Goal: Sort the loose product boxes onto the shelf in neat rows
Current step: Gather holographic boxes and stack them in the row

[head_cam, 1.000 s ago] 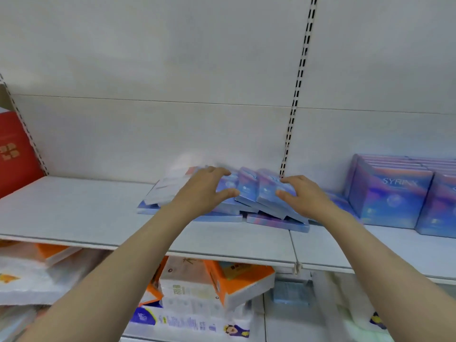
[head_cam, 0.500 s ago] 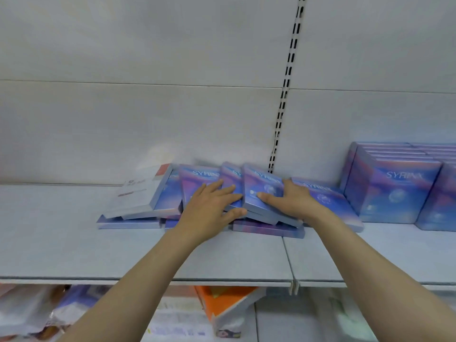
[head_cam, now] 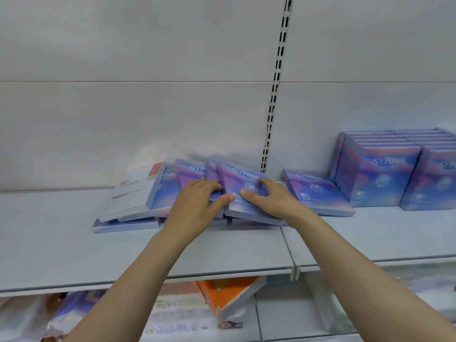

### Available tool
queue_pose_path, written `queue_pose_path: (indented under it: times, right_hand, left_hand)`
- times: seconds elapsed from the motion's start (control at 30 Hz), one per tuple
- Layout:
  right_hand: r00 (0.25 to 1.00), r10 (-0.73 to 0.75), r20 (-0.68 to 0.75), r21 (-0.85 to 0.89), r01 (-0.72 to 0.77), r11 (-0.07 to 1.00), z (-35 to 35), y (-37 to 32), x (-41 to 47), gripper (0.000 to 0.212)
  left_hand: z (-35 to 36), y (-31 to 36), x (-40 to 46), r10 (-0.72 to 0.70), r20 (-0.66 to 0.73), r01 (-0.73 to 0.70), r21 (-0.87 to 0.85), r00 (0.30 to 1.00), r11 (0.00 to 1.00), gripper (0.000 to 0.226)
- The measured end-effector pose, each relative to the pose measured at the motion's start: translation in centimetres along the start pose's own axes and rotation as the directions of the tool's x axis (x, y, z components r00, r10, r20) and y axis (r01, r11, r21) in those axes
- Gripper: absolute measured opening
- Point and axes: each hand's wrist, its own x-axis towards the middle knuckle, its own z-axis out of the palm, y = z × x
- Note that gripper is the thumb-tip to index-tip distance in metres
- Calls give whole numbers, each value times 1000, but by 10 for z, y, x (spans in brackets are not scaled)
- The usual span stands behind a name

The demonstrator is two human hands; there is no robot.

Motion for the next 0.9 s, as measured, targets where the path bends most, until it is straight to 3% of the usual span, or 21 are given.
queue_pose_path:
  times: [0.07,0.17,0.3,0.4,0.5,0.67,0.9]
  right_hand:
    - [994,95,-59,17,-94,995,1,0,-2,105]
    - [972,150,-180,254,-101,962,-4,-4,-5,107]
    - [959,282,-4,681,-204,703,-15,8,-10,69]
    - [966,234,-112,812,-47,582,-35,17,-22,31]
    - [936,205,-286,853,151,500,-62,22,-38,14]
    - [887,212,-411,819,257,513,-75,36,-59,20]
    - [840,232,-491,789,315,528,-79,57,-88,29]
  left_hand:
    - [0,-1,-4,16,31,-17,36,999,999,54]
    - [-1,-5,-6,18,37,-19,28,999,999,51]
    - [-4,-8,-2,-30,47,32,-37,998,999,51]
    - [-5,-4,8,-78,16,79,-29,997,996,57]
    - [-2,3,29,-199,28,193,152,980,969,87]
    - [13,33,51,-311,148,229,407,939,884,114]
    - [21,48,58,-294,223,192,388,930,901,133]
